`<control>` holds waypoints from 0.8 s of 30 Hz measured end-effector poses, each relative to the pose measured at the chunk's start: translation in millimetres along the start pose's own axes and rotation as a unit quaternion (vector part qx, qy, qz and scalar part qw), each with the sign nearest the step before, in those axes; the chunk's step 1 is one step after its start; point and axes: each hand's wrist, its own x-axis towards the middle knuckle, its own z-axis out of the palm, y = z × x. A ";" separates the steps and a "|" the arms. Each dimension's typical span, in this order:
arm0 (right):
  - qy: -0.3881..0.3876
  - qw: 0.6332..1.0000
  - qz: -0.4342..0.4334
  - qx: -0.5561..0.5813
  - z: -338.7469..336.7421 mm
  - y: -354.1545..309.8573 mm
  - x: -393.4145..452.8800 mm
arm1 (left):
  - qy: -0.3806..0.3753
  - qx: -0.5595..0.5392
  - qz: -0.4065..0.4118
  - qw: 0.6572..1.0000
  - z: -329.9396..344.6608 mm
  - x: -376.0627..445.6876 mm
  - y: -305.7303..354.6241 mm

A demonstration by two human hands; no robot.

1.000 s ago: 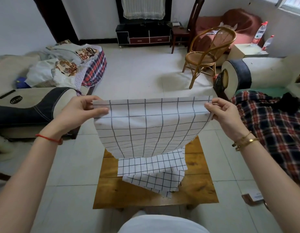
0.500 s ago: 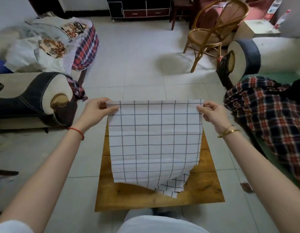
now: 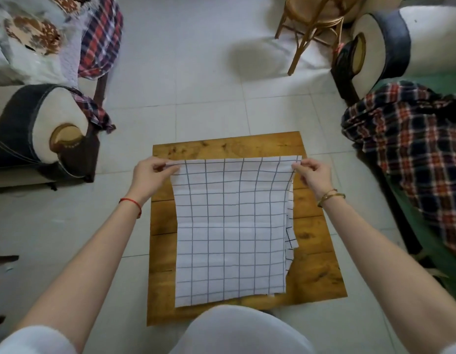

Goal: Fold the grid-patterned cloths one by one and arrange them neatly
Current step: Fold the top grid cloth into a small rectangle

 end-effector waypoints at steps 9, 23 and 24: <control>-0.058 0.998 0.015 -0.003 -1.2 35.8 -19.7 | -0.030 -0.029 -0.070 0.997 14.8 -36.8 -38.6; -0.113 0.987 0.112 -0.001 -9.9 139.3 -73.1 | -0.056 -0.052 -0.190 0.979 75.6 -137.7 -124.8; -0.116 0.986 0.121 -0.009 -9.4 149.3 -77.1 | -0.060 -0.051 -0.203 0.976 82.2 -143.6 -132.0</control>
